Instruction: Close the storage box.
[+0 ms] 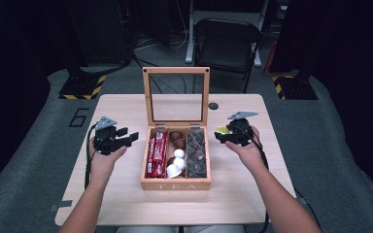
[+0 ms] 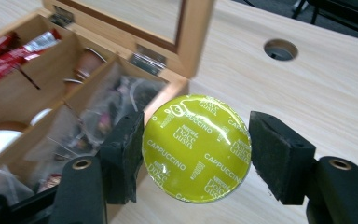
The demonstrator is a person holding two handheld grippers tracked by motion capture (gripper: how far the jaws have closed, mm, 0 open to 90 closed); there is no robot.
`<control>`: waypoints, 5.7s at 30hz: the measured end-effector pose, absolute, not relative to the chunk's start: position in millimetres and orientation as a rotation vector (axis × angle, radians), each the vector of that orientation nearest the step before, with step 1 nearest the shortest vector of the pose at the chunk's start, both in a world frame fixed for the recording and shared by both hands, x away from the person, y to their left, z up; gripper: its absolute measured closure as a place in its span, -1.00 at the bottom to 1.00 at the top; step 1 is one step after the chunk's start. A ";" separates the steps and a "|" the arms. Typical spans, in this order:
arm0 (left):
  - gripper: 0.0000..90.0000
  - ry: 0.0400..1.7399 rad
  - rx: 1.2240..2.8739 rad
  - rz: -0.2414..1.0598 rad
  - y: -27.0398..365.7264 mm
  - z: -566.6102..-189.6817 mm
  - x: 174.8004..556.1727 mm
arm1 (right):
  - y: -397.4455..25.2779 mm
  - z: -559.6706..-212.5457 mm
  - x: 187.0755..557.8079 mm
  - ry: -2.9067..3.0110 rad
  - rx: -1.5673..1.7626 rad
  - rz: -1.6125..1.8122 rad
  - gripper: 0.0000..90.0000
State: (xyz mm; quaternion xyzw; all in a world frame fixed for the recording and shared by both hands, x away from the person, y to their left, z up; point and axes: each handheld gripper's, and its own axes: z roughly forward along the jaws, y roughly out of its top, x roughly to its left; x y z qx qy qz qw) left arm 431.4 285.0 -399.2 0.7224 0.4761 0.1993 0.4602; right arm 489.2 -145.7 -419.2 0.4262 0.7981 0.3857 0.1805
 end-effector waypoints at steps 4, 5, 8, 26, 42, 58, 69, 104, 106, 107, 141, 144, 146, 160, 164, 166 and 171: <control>0.02 1.170 1.781 0.492 284.9 -399.7 431.6 | -154.2 -426.4 489.2 2.240 1.208 1.040 -0.18; 0.02 1.171 1.781 0.491 284.9 -399.9 431.5 | -155.9 -428.5 488.9 2.241 1.217 1.028 -0.18; 0.02 1.176 1.779 0.492 285.1 -400.4 431.6 | -160.8 -436.2 489.2 2.218 1.254 1.007 -0.18; 0.01 1.181 1.776 0.490 287.1 -401.0 432.0 | -192.2 -465.7 490.6 2.187 1.371 0.915 -0.18; 0.01 1.182 1.781 0.484 287.1 -402.2 432.8 | -207.1 -485.9 491.6 2.171 1.445 0.845 -0.18; 0.01 1.182 1.780 0.485 285.6 -402.6 432.4 | -206.4 -489.3 490.7 2.163 1.455 0.820 -0.28; 0.01 1.184 1.782 0.481 287.4 -402.4 433.7 | -199.6 -469.4 491.0 2.135 1.408 0.860 -0.37; 0.01 1.176 1.777 0.483 286.2 -400.3 435.4 | -104.1 -384.6 518.4 2.225 1.193 1.138 -0.29; 0.01 1.176 1.776 0.482 286.2 -400.7 435.9 | -102.7 -384.2 520.7 2.224 1.195 1.142 -0.29; 0.01 1.176 1.777 0.481 286.1 -400.8 436.1 | -102.1 -383.9 521.9 2.225 1.202 1.141 -0.28; 0.01 1.170 1.779 0.477 286.8 -401.0 436.2 | -84.3 -386.9 557.6 2.196 1.251 1.120 -0.27; 0.01 1.168 1.777 0.477 287.4 -401.5 436.5 | -86.1 -388.1 562.1 2.189 1.257 1.112 -0.27; 0.01 1.172 1.778 0.476 288.0 -401.6 436.3 | -86.5 -390.0 565.6 2.190 1.278 1.115 -0.27; 0.01 1.182 1.776 0.482 292.5 -401.8 434.7 | -77.5 -393.5 573.8 2.224 1.237 1.123 -0.23; 0.01 1.183 1.775 0.483 292.7 -401.8 434.5 | -77.3 -393.5 574.2 2.224 1.235 1.125 -0.23; 0.01 1.183 1.776 0.481 292.7 -401.8 434.5 | -77.0 -393.6 574.3 2.222 1.229 1.120 -0.21; 0.01 1.179 1.774 0.482 292.4 -401.6 434.8 | -77.2 -392.4 573.8 2.213 1.234 1.106 -0.08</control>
